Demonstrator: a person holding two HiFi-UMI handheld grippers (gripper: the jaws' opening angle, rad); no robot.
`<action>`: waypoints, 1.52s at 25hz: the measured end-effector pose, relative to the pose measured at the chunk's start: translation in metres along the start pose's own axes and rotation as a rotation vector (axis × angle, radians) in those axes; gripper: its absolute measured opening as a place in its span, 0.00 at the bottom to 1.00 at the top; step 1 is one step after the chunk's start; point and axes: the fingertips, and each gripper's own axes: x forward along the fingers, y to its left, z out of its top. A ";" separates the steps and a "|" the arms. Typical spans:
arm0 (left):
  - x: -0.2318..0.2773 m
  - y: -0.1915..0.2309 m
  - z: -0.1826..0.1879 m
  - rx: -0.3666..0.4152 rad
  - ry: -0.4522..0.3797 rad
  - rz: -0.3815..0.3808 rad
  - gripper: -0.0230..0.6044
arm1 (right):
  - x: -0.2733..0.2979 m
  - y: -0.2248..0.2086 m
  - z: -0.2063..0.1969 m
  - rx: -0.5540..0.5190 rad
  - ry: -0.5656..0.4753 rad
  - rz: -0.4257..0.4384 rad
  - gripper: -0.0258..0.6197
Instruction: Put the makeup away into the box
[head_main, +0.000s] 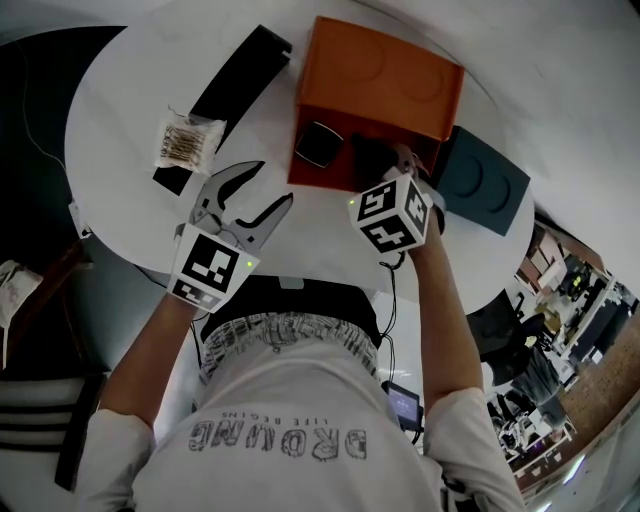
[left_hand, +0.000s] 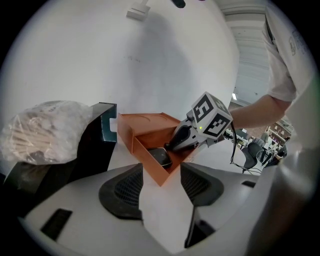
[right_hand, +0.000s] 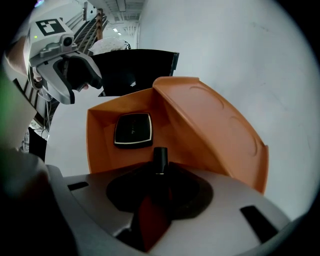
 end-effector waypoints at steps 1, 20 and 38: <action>-0.001 -0.001 0.000 0.001 -0.001 0.001 0.45 | 0.000 0.000 0.001 0.010 -0.007 0.002 0.22; -0.017 -0.034 0.045 0.124 -0.076 0.019 0.45 | -0.082 -0.015 0.007 0.154 -0.254 -0.105 0.29; -0.071 -0.077 0.102 0.302 -0.184 0.112 0.45 | -0.210 -0.008 -0.031 0.257 -0.453 -0.278 0.23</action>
